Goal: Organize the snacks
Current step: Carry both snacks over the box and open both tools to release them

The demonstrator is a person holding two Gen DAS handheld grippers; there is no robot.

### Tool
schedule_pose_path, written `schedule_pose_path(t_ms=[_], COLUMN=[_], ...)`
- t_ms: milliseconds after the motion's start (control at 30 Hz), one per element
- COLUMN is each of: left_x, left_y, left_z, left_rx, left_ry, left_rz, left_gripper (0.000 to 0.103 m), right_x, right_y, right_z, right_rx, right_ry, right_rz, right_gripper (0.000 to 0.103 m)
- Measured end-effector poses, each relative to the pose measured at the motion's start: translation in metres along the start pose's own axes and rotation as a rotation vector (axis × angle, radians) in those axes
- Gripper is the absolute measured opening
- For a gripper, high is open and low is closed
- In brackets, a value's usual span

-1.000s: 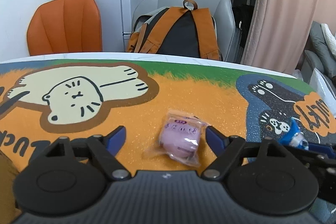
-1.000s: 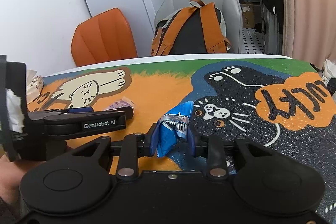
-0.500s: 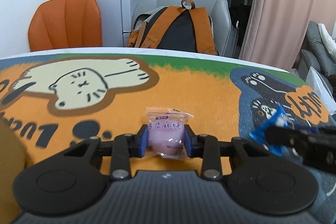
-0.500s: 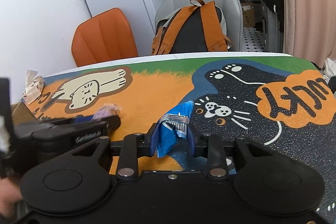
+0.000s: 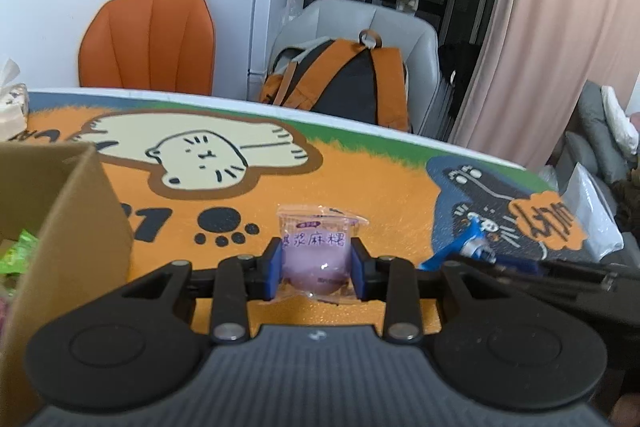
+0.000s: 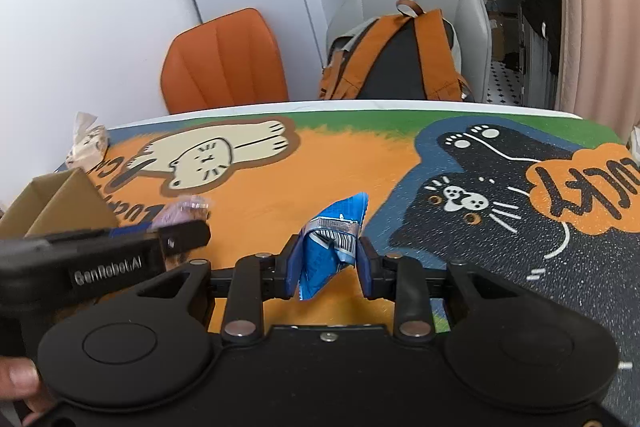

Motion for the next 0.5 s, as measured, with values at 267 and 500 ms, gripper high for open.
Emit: schedule_pose_path(t_ms=[267, 500], left_x=[-0.050, -0.086], left_y=[-0.005, -0.017], left_z=[-0.013, -0.022], left_rx=[-0.028, -0.038], left_ry=[0.058, 0.098], left_rz=[0.027, 0.007], left_gripper=[0.033, 0.033], right_x=[-0.031, -0.055], right_y=[-0.029, -0.051], right_z=[-0.002, -0.013], right_rx=[-0.038, -0.060], right_ry=[0.039, 0.091], right_rz=[-0.012, -0.027], right_gripper=[0.030, 0.030])
Point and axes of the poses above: each gripper's, at about its wrist camera, not at the fingertips, and x roughly the way its jaws point, y to its right, z to its underside, the point moved 5 cm from there along x, roughly the way its jaws point, and after that the axes turned 1 degree about -x, right-handed, at the moved point
